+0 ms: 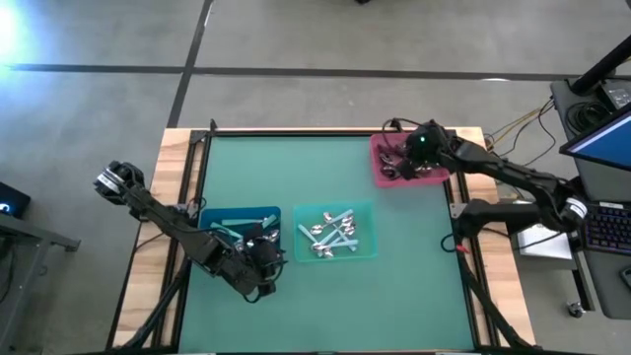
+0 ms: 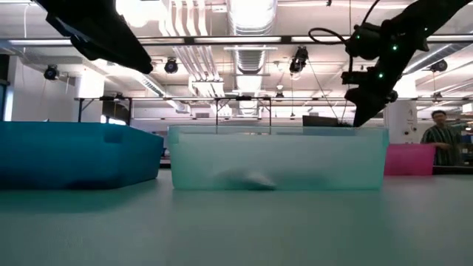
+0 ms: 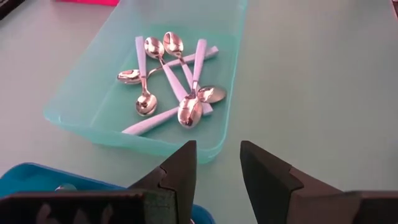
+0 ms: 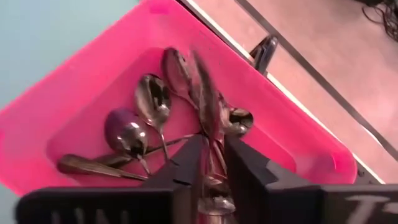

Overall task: Sort silverware by color (type)
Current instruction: Put the black spoon into the pink bin, then return to Home Position

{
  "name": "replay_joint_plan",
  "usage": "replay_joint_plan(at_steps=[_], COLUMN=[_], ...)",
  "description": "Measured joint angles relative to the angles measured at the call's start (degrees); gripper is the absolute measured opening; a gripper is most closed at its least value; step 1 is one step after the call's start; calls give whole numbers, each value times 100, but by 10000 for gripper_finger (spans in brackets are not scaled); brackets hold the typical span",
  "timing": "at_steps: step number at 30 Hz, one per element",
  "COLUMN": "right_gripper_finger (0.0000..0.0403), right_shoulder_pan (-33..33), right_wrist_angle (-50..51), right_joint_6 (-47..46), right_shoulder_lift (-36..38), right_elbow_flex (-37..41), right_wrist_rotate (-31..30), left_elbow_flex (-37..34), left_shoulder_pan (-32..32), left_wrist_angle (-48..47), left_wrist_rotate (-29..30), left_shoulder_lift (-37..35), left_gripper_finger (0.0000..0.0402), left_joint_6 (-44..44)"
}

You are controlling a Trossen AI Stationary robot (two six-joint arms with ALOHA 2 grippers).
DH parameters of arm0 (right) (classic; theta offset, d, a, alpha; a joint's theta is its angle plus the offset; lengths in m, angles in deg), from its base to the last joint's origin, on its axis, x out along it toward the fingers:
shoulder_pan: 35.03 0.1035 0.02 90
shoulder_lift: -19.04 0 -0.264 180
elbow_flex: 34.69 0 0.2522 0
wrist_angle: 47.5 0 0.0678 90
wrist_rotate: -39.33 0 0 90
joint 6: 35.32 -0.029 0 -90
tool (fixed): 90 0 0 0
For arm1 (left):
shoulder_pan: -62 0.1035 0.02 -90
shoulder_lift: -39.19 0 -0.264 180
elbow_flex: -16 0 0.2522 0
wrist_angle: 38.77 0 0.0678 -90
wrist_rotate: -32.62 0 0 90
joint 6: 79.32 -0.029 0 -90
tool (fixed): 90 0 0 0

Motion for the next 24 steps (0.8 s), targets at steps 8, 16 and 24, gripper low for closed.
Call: replay_joint_plan(at_steps=[8, 16, 24], right_gripper_finger=[136, 152, 136], right_shoulder_pan=[-66, 338, 1016], right_wrist_angle=[186, -208, -308], right_joint_6=[-662, -926, -1180], right_shoulder_lift=[-65, 612, 1418], right_elbow_flex=[-178, -221, -85], right_wrist_rotate=[141, 1344, 1315], left_elbow_flex=[1, 1, 1], left_shoulder_pan=[7, 9, 59], left_wrist_angle=[135, 362, 281], left_wrist_rotate=[-2, -9, 400], left_shoulder_lift=[0, 0, 0], left_gripper_finger=[109, 109, 109], left_joint_6=[204, 392, 206])
